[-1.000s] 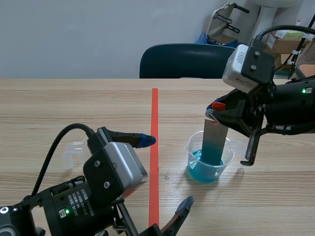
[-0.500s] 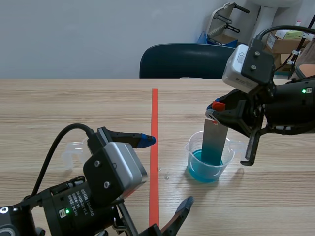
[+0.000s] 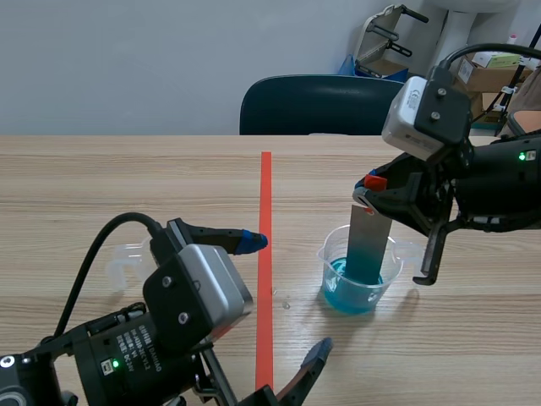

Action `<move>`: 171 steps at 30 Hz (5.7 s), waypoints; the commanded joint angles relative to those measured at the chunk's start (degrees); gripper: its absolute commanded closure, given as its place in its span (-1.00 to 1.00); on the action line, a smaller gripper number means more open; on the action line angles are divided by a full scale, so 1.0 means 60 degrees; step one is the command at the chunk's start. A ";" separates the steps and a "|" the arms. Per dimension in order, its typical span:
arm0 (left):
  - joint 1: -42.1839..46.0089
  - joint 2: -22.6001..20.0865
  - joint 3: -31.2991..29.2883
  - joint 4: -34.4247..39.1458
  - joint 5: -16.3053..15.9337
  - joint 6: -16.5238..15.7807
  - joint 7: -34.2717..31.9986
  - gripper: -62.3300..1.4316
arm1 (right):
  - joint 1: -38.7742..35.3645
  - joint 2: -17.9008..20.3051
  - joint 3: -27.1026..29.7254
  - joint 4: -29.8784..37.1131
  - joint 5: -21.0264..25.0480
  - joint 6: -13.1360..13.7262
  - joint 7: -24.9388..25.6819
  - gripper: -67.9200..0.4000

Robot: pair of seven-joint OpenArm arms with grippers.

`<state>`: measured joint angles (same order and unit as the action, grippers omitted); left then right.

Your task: Do the redox reaction experiment

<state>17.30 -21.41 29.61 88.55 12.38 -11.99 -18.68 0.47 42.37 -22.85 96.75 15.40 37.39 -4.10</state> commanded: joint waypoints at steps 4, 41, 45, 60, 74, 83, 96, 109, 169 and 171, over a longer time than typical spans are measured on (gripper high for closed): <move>-0.0004 0.0044 -0.0025 0.0219 -0.0058 0.0044 -0.0131 -1.00 | 0.0055 0.0157 -0.0073 -0.0058 -0.0146 0.0073 -0.0175 0.97; -0.0004 0.0044 -0.0025 0.0219 -0.0058 0.0047 -0.0131 -1.00 | 0.0055 0.0157 -0.0073 -0.0058 -0.0146 0.0073 -0.0175 0.97; -0.0004 0.0044 -0.0025 0.0219 -0.0058 0.0047 -0.0131 -1.00 | 0.0055 0.0157 -0.0073 -0.0058 -0.0146 0.0073 -0.0175 0.97; -0.0004 0.0044 -0.0025 0.0219 -0.0058 0.0047 -0.0131 -1.00 | 0.0055 0.0157 -0.0073 -0.0058 -0.0146 0.0073 -0.0175 0.97; -0.0004 0.0044 -0.0025 0.0219 -0.0058 0.0047 -0.0131 -1.00 | 0.0055 0.0157 -0.0073 -0.0058 -0.0146 0.0073 -0.0175 0.97; -0.0004 0.0044 -0.0025 0.0219 -0.0058 0.0047 -0.0131 -1.00 | 0.0055 0.0157 -0.0073 -0.0058 -0.0146 0.0073 -0.0175 0.97; -0.0004 0.0044 -0.0025 0.0219 -0.0058 0.0047 -0.0131 -1.00 | 0.0055 0.0157 -0.0073 -0.0058 -0.0146 0.0073 -0.0175 0.97; -0.0004 0.0044 -0.0025 0.0219 -0.0058 0.0047 -0.0131 -1.00 | 0.0055 0.0157 -0.0073 -0.0058 -0.0149 0.0073 -0.0178 0.97; 0.0000 0.0044 -0.0025 0.0215 -0.0058 0.0047 -0.0124 -1.00 | 0.0051 0.0933 0.0747 0.1734 0.2244 0.0506 -0.1861 0.97; 0.0000 0.0044 -0.0025 0.0215 -0.0058 0.0047 -0.0124 -1.00 | 0.0051 0.1002 0.0856 0.1985 0.2521 0.0521 -0.2142 0.97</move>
<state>17.30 -21.41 29.61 88.55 12.38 -11.99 -18.68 0.27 47.29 -18.52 107.55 29.69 40.58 -17.41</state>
